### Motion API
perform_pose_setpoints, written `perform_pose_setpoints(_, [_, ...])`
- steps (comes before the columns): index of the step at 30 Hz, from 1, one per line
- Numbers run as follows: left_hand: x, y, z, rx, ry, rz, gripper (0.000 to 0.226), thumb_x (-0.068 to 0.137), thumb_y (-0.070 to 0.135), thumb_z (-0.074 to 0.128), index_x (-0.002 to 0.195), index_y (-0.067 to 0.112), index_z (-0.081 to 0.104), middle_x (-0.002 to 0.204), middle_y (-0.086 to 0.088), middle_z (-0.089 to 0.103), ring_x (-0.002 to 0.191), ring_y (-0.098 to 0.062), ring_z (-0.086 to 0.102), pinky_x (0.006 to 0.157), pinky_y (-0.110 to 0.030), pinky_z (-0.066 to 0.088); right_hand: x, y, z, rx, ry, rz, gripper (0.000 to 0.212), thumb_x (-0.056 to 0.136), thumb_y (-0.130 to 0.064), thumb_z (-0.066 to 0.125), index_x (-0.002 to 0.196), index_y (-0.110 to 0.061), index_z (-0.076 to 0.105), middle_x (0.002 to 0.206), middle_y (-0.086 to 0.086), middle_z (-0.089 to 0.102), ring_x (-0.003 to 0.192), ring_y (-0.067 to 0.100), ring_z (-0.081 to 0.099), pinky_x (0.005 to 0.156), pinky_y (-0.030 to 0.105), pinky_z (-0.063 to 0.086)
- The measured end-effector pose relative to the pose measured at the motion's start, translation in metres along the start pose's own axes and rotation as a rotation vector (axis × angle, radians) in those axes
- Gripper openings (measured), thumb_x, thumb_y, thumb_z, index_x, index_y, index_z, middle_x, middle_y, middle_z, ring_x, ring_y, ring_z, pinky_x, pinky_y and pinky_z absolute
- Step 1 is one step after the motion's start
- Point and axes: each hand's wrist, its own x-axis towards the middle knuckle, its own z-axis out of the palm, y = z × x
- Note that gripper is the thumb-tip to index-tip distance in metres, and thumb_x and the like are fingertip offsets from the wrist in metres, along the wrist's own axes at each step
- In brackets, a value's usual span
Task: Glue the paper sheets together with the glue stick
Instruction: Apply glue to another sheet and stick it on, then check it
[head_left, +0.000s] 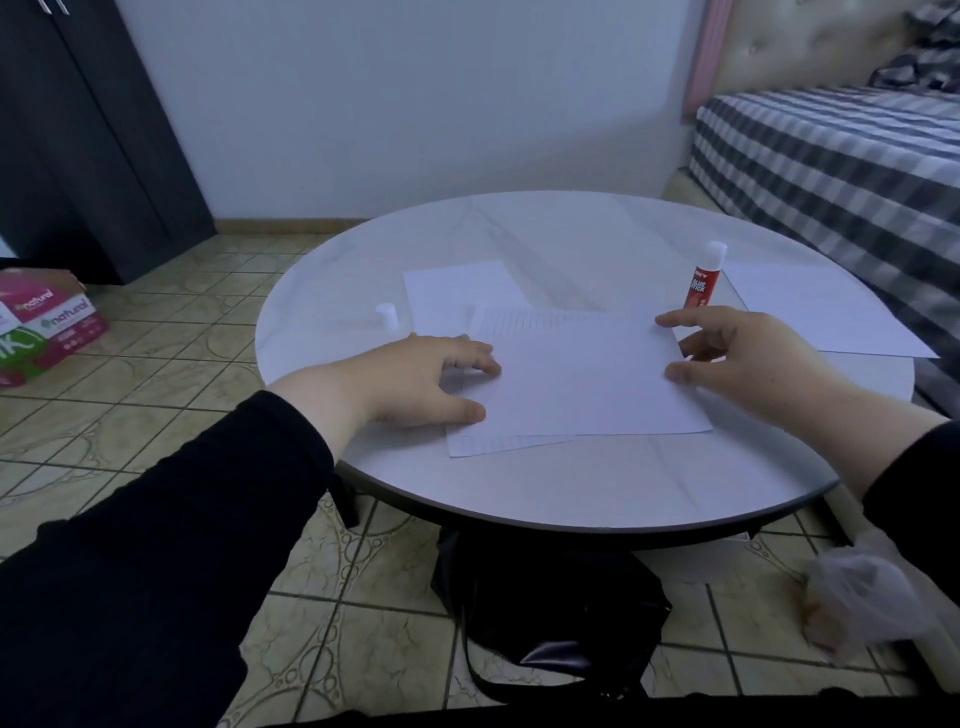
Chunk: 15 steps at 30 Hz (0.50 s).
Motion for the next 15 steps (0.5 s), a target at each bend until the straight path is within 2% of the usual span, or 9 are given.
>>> perform_pose_setpoints(2, [-0.001, 0.004, 0.002, 0.017, 0.003, 0.035, 0.045, 0.088, 0.038, 0.067, 0.131, 0.042, 0.053, 0.149, 0.023, 0.038, 0.143, 0.005, 0.017, 0.112, -0.02, 0.007, 0.005, 0.002, 0.003, 0.067, 0.026, -0.006, 0.044, 0.081, -0.022, 0.075, 0.115, -0.046, 0.06, 0.093, -0.014, 0.066, 0.094, 0.011, 0.061, 0.082, 0.028, 0.042])
perform_pose_setpoints(5, [-0.005, 0.006, 0.006, 0.066, 0.02, 0.027, 0.041, 0.09, 0.041, 0.063, 0.13, 0.042, 0.053, 0.146, 0.026, 0.04, 0.143, 0.007, 0.016, 0.112, -0.025, -0.002, 0.009, 0.0, 0.006, 0.009, 0.027, -0.023, 0.044, 0.083, -0.023, 0.072, 0.118, -0.046, 0.058, 0.095, -0.016, 0.065, 0.092, 0.005, 0.059, 0.1, 0.034, 0.038])
perform_pose_setpoints(6, [-0.006, 0.006, 0.006, 0.072, 0.015, 0.019, 0.042, 0.09, 0.042, 0.062, 0.131, 0.041, 0.053, 0.146, 0.026, 0.039, 0.143, 0.007, 0.015, 0.115, -0.03, -0.004, 0.01, 0.0, 0.007, -0.099, 0.024, -0.036, 0.043, 0.084, -0.026, 0.07, 0.12, -0.046, 0.057, 0.104, -0.016, 0.065, 0.096, 0.005, 0.057, 0.104, 0.035, 0.031])
perform_pose_setpoints(8, [-0.009, 0.007, 0.007, 0.073, -0.001, 0.006, 0.044, 0.09, 0.044, 0.062, 0.133, 0.042, 0.051, 0.148, 0.026, 0.037, 0.143, 0.007, 0.014, 0.118, -0.038, -0.007, 0.009, -0.002, 0.009, -0.407, 0.073, -0.117, 0.038, 0.087, -0.034, 0.067, 0.122, -0.045, 0.057, 0.129, -0.012, 0.056, 0.116, 0.013, 0.049, 0.1, 0.036, 0.02])
perform_pose_setpoints(10, [-0.01, 0.007, 0.007, 0.072, -0.015, -0.002, 0.045, 0.089, 0.045, 0.062, 0.133, 0.043, 0.05, 0.15, 0.025, 0.035, 0.143, 0.007, 0.012, 0.119, -0.04, -0.007, 0.003, -0.01, 0.01, -0.486, 0.105, -0.222, 0.029, 0.088, -0.037, 0.064, 0.115, -0.045, 0.063, 0.141, -0.011, 0.046, 0.128, 0.013, 0.039, 0.102, 0.038, 0.017])
perform_pose_setpoints(13, [-0.01, 0.008, 0.005, 0.06, -0.036, -0.01, 0.046, 0.089, 0.046, 0.062, 0.133, 0.044, 0.049, 0.151, 0.025, 0.033, 0.143, 0.007, 0.01, 0.121, -0.043, -0.004, -0.007, -0.029, 0.02, -0.342, -0.065, -0.332, 0.021, 0.091, -0.041, 0.06, 0.111, -0.045, 0.065, 0.136, -0.019, 0.052, 0.128, 0.0, 0.041, 0.109, 0.034, 0.011])
perform_pose_setpoints(15, [-0.01, 0.008, 0.002, 0.059, -0.058, -0.019, 0.047, 0.089, 0.045, 0.063, 0.134, 0.045, 0.049, 0.151, 0.025, 0.033, 0.144, 0.006, 0.009, 0.121, -0.042, 0.001, -0.012, -0.043, 0.032, -0.315, -0.198, -0.389, 0.028, 0.09, -0.047, 0.057, 0.117, -0.046, 0.062, 0.138, -0.023, 0.05, 0.13, -0.005, 0.039, 0.115, 0.035, 0.004])
